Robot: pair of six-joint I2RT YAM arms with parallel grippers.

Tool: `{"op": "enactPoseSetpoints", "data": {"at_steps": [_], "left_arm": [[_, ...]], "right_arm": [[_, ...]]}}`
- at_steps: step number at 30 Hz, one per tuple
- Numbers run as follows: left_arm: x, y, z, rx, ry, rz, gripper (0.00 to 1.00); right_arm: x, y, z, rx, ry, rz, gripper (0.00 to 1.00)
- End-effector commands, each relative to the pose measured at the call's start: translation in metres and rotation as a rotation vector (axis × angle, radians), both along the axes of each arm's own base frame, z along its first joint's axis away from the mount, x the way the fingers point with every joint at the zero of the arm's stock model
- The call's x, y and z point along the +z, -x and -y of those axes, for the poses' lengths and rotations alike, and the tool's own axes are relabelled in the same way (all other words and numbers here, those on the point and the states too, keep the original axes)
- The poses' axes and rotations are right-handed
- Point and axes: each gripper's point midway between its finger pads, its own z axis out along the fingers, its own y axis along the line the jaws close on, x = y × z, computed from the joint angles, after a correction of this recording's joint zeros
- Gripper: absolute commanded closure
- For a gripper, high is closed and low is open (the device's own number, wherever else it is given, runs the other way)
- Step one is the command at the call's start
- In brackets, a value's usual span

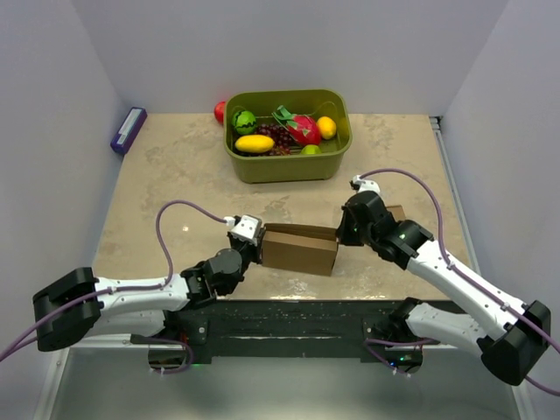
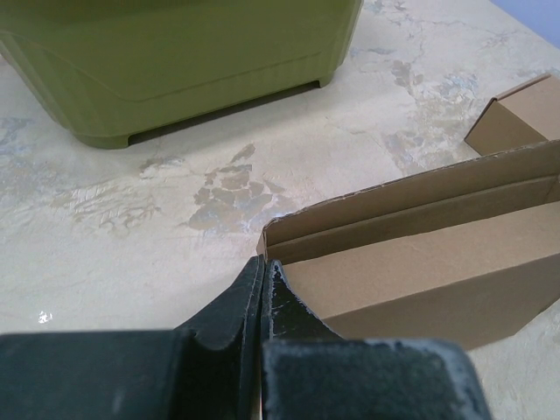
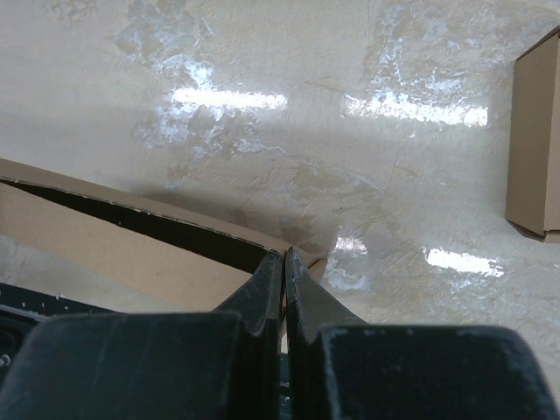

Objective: Fold the paper box

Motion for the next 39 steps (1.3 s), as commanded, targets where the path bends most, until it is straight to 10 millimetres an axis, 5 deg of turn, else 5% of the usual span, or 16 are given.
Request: {"op": "enactPoseSetpoints", "data": {"at_steps": [1, 39], "left_arm": [[-0.019, 0.019, 0.013, -0.089, -0.042, -0.028, 1.0], [-0.027, 0.027, 0.018, -0.067, -0.038, -0.043, 1.0]], "right_arm": [[0.02, 0.003, -0.03, 0.036, -0.188, 0.016, 1.0], [-0.033, 0.053, -0.012, 0.014, -0.147, -0.129, 1.0]]}}
